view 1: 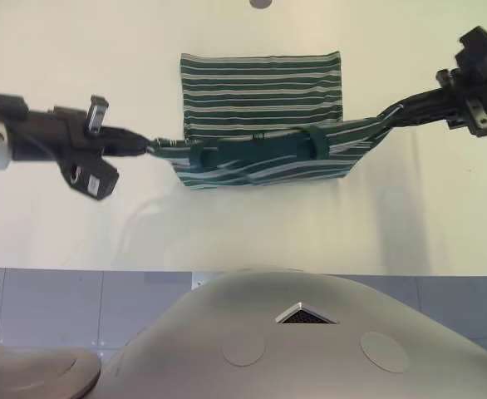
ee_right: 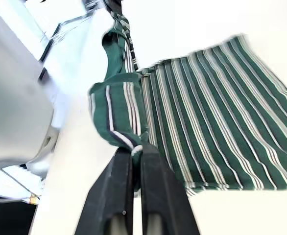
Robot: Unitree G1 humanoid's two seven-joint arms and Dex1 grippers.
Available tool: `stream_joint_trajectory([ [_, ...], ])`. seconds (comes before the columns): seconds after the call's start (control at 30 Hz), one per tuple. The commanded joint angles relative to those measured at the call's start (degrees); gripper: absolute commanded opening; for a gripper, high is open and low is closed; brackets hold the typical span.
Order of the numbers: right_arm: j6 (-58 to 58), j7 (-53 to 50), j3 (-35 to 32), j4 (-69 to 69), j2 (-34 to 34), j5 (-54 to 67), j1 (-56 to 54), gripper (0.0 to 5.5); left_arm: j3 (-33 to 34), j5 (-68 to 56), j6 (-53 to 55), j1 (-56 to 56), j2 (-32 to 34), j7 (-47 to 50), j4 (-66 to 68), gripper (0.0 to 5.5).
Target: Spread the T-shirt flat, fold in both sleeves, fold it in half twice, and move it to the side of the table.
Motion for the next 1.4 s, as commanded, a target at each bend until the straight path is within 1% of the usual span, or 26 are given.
stream_joint_trajectory([
  [0.03,-8.7,-7.2,-0.1,28.3,13.1,-10.2,-15.5,0.00,-7.8,13.9,-8.9,-16.0,-9.2,9.9,28.3,0.02],
  [0.13,-15.0,-11.2,-1.6,40.5,19.0,-14.7,-20.8,0.00,-10.9,21.3,-10.1,-23.1,-13.3,19.3,41.9,0.02],
  [0.23,-18.4,-11.1,-2.9,46.7,22.1,-18.2,-22.4,0.00,-12.9,23.3,-9.8,-29.0,-16.2,24.5,50.8,0.02],
  [0.37,-20.6,-11.1,-4.9,49.9,22.9,-21.4,-21.4,0.00,-15.0,23.0,-9.4,-33.4,-19.3,26.4,56.8,0.02],
  [0.5,-19.9,-12.4,-8.1,51.3,22.5,-22.9,-21.4,0.00,-16.5,23.3,-9.5,-34.2,-20.7,27.9,59.4,0.02],
  [0.57,-19.3,-11.8,-8.5,51.7,22.6,-24.3,-20.9,0.00,-16.6,23.1,-6.9,-34.5,-21.8,29.1,61.4,0.02],
  [0.6,-19.5,-11.9,-8.5,51.7,23.0,-25.0,-20.5,0.36,-15.9,21.9,-4.5,-34.4,-22.8,28.9,62.6,0.00],
  [0.63,-19.9,-12.5,-8.7,51.5,23.8,-25.5,-20.0,0.46,-14.7,19.9,-1.3,-34.3,-24.2,28.1,63.7,0.00],
  [0.7,-20.6,-15.0,-9.9,51.1,25.7,-25.9,-19.4,0.90,-11.8,15.3,4.9,-34.2,-26.9,26.2,65.3,0.00],
  [0.73,-20.6,-16.4,-10.9,50.7,26.7,-25.4,-19.3,1.15,-9.4,11.8,8.7,-34.5,-28.6,24.8,65.5,0.33],
  [0.77,-21.1,-20.0,-11.2,50.4,27.8,-26.0,-19.2,1.38,-6.4,7.1,13.3,-34.8,-30.2,22.4,64.7,0.54],
  [0.83,-21.9,-31.4,-11.7,50.5,29.3,-28.1,-19.4,1.87,-1.9,0.2,21.6,-35.1,-31.9,18.9,62.1,0.98],
  [0.9,-21.7,-40.8,-12.7,50.6,29.9,-29.3,-19.5,2.24,-1.0,-1.0,27.6,-34.5,-31.6,19.5,60.9,1.31],
  [0.97,-22.6,-47.1,-13.0,50.1,30.4,-30.8,-19.5,2.72,-0.8,-0.7,30.8,-33.0,-30.3,21.1,59.3,1.77],
  [1.03,-24.1,-50.4,-13.3,48.5,31.1,-31.4,-19.3,2.75,1.5,-3.4,33.9,-31.0,-29.5,21.2,54.8,2.09],
  [1.07,-25.1,-49.1,-13.6,45.9,31.8,-30.8,-18.5,2.75,3.4,-5.9,36.7,-29.4,-29.3,21.0,50.2,2.23],
  [1.1,-25.7,-46.9,-13.8,42.4,32.6,-29.8,-17.3,2.75,5.1,-8.4,39.9,-27.5,-29.3,20.9,44.9,2.43],
  [1.17,-24.2,-39.0,-12.7,27.3,34.2,-25.7,-11.3,2.75,9.0,-14.5,48.2,-21.4,-29.6,22.3,30.0,2.76],
  [1.23,-22.2,-33.1,-7.2,9.0,33.8,-24.6,-2.1,2.75,13.4,-19.5,55.9,-13.4,-29.9,26.2,14.3,2.79],
  [1.27,-21.6,-31.8,-4.2,2.0,32.9,-25.8,1.9,2.75,15.3,-20.9,59.0,-9.2,-30.0,28.2,7.4,2.79],
  [1.33,-20.6,-31.8,1.3,-7.3,30.4,-30.8,7.9,2.75,18.2,-22.7,64.2,-1.9,-30.1,32.0,-3.9,2.79],
  [1.4,-18.2,-34.5,5.0,-14.6,28.7,-35.8,13.2,2.75,20.4,-23.8,68.9,3.8,-30.6,35.8,-13.2,2.79],
])
